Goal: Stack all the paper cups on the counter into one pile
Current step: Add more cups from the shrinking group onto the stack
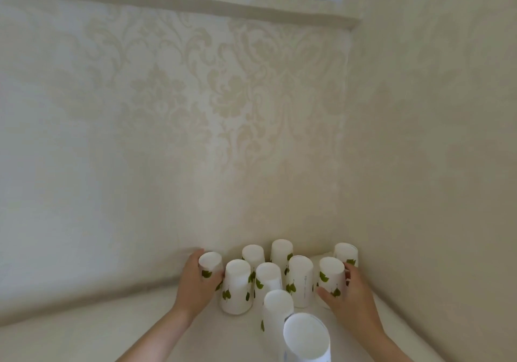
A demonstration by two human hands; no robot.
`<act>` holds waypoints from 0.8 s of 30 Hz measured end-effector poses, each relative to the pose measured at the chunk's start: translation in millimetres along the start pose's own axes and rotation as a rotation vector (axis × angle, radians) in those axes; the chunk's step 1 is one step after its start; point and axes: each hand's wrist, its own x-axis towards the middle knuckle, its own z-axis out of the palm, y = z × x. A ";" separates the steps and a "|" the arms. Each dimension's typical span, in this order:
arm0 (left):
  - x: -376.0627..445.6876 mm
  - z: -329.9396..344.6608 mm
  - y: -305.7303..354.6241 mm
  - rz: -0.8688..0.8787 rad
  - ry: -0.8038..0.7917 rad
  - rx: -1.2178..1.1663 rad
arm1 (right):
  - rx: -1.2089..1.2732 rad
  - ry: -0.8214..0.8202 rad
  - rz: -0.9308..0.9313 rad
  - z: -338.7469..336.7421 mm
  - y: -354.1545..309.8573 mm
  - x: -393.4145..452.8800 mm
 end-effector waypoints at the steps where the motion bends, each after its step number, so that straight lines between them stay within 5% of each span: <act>1: -0.6 -0.2 -1.3 0.016 0.004 0.009 | -0.007 0.010 0.007 2.7 2.3 1.1; 5: -8.5 -0.1 -3.1 -0.004 0.023 -0.054 | -0.004 0.032 0.017 2.2 6.8 -3.5; 11: -35.8 -32.7 80.4 0.183 0.339 -0.260 | 0.118 0.151 0.012 -52.2 -9.5 -16.9; 13: -63.2 -40.9 128.0 0.306 0.231 -0.310 | 0.192 0.180 0.014 -72.9 -22.9 -24.3; 17: -118.4 -32.3 176.1 0.418 -0.240 -0.286 | 0.323 0.177 -0.014 -103.4 -56.2 -51.0; 24: -167.0 -10.5 138.9 0.196 -0.421 -0.139 | 0.452 -0.033 -0.235 -138.2 -116.1 -111.7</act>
